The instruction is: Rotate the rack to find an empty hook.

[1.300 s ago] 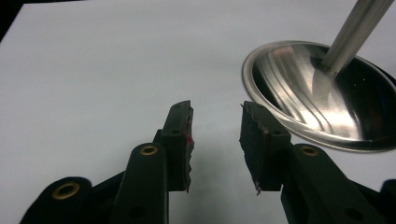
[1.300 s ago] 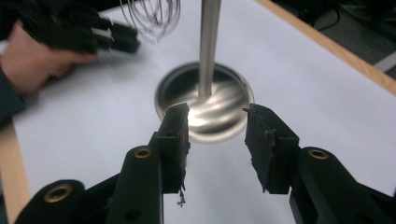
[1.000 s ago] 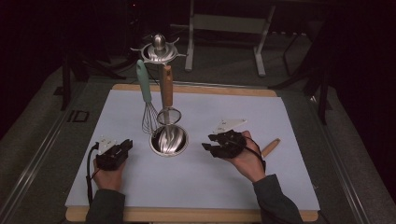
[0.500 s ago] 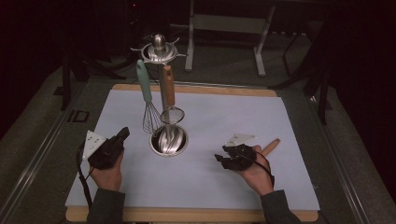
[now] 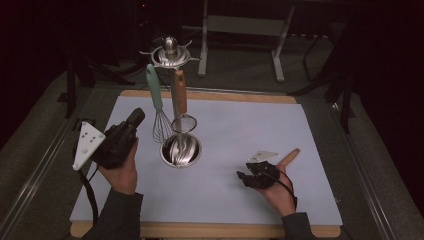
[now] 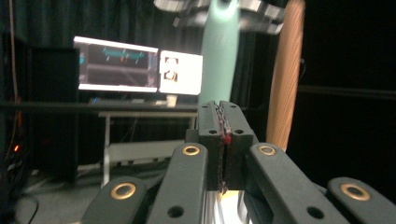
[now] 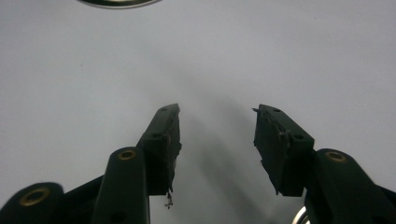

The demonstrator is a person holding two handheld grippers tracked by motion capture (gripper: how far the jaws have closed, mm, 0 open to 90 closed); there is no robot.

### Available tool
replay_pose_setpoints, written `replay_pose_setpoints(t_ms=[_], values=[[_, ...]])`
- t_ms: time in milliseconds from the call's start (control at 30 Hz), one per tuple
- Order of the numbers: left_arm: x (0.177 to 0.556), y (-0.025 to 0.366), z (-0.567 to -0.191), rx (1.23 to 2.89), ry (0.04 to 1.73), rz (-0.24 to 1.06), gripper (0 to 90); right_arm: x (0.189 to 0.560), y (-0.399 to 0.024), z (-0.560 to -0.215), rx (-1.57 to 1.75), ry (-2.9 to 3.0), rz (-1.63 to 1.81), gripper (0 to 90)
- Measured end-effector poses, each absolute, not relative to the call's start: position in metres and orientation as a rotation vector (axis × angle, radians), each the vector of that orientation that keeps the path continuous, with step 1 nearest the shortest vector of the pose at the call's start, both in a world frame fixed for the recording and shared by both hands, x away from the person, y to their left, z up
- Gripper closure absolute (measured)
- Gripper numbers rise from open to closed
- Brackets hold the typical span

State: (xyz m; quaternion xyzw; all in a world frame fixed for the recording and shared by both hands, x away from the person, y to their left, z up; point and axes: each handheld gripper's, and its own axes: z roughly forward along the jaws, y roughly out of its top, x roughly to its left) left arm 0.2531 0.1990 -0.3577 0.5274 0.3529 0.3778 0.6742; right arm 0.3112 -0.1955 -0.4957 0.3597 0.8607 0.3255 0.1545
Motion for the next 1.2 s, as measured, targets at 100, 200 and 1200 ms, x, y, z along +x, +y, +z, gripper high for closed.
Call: replay_pose_setpoints(t_ms=[100,200,1200], values=[[0.257,0.195,-0.342,1.166,0.765,0.864,88.9,0.311,-0.194,-0.499,1.025,2.474,0.918,50.8],[0.259,0.192,-0.327,1.136,0.736,0.866,89.3,0.310,-0.192,-0.502,1.027,2.485,0.906,50.8],[0.286,0.187,-0.287,1.186,0.733,0.888,89.7,0.309,-0.192,-0.515,1.038,2.530,0.886,49.9]])
